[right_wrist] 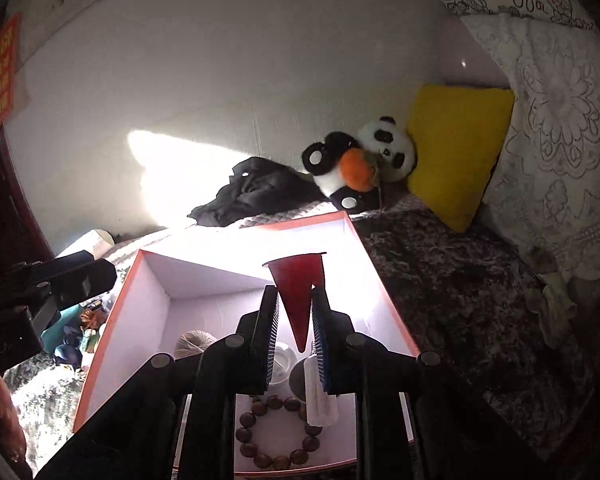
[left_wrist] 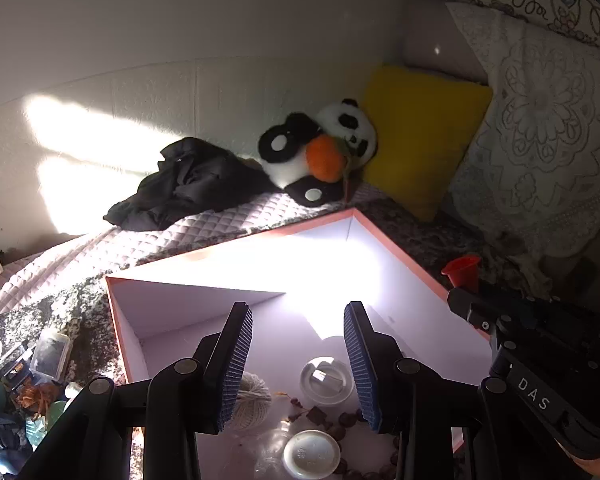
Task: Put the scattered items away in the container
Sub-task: 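Open both tools to drop the white cup and red funnel into the box, then grasp the blue toy with the left tool while the right tool grasps a clear bag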
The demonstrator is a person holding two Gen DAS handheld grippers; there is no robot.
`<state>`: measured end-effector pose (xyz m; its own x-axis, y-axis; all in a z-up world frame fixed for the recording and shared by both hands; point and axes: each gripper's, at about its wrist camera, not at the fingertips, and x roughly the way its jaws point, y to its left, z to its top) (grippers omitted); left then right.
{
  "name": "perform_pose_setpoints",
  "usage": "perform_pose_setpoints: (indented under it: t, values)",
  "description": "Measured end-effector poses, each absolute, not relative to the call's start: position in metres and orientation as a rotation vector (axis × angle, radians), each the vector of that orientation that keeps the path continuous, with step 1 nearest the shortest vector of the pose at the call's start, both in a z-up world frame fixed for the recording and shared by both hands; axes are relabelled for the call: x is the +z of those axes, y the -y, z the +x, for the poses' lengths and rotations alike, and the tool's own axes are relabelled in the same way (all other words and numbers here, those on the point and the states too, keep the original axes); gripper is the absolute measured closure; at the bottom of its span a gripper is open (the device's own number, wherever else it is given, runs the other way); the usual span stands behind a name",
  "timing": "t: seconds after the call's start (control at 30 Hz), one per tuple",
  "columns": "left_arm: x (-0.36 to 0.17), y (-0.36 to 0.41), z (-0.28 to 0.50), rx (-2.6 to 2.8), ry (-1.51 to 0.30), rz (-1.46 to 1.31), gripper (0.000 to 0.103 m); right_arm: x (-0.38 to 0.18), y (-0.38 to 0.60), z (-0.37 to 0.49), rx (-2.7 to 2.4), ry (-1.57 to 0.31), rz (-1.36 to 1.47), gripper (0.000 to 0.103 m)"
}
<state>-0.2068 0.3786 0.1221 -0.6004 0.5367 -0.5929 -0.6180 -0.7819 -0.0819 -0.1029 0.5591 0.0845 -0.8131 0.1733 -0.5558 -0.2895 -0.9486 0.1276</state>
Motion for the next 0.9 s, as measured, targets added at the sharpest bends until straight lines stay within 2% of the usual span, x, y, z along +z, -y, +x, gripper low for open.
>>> perform_pose_setpoints:
  t: [0.13, 0.2, 0.27, 0.3, 0.57, 0.67, 0.73, 0.9]
  values:
    - [0.118, -0.382, -0.209, 2.339, -0.173, -0.827, 0.062, 0.078, -0.558, -0.109, 2.765, -0.295, -0.845, 0.085]
    - [0.118, -0.382, -0.208, 2.339, -0.173, -0.828, 0.062, 0.076, -0.557, -0.11, 2.766, -0.289, -0.854, 0.08]
    - [0.12, -0.379, -0.206, 2.34, -0.172, -0.822, 0.062, 0.077, -0.555, -0.108, 2.766, -0.281, -0.837, 0.036]
    - [0.123, -0.376, -0.204, 2.343, -0.168, -0.816, 0.062, 0.079, -0.554, -0.105, 2.767, -0.287, -0.812, 0.029]
    - [0.148, -0.314, -0.199, 2.418, -0.091, -0.776, 0.061, 0.099, -0.559, -0.087, 2.789, -0.406, -0.66, 0.029]
    - [0.152, -0.276, -0.198, 2.464, -0.041, -0.788, 0.053, 0.105, -0.55, -0.084, 2.806, -0.418, -0.636, 0.029]
    - [0.151, -0.25, -0.195, 2.501, -0.027, -0.793, 0.052, 0.11, -0.54, -0.081, 2.821, -0.411, -0.622, 0.029]
    - [0.135, -0.166, -0.189, 2.604, 0.068, -0.843, 0.038, 0.125, -0.498, -0.077, 2.895, -0.362, -0.59, 0.029]
